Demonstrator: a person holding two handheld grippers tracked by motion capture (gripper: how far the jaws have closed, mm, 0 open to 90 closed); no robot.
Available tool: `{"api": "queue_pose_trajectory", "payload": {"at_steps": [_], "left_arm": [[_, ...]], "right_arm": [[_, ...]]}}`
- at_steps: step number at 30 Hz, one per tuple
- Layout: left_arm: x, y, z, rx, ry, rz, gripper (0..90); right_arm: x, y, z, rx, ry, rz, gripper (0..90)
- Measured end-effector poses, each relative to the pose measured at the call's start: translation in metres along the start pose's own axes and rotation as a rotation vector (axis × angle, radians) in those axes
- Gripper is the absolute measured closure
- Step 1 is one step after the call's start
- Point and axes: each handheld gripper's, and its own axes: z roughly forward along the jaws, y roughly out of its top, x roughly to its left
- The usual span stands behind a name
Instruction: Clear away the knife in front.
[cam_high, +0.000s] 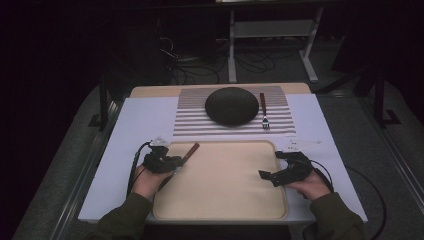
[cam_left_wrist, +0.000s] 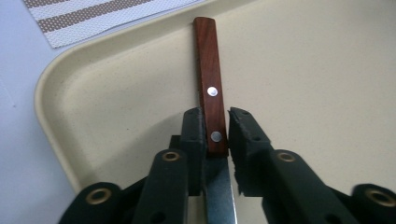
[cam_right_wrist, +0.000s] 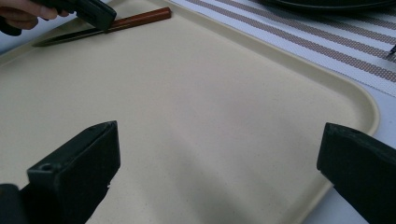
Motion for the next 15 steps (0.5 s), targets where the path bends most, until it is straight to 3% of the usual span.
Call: {"api": "queue_pose_trajectory", "payload": {"at_steps": [5,7,15], "left_arm": [[-0.002,0.006,-0.007,-0.045,0.008,0.015,60.3],[-0.002,0.011,-0.009,-0.057,-0.012,0.024,60.6],[-0.003,0.034,-0.001,-0.037,-0.076,0.102,85.4]], "right_arm": [[0.0,0.0,0.0,0.002,-0.002,-0.005,0.0],[0.0,0.0,0.0,0.004,-0.003,-0.005,0.0],[0.001,-0.002,0.0,0.009,-0.01,-0.01,0.0]]}}
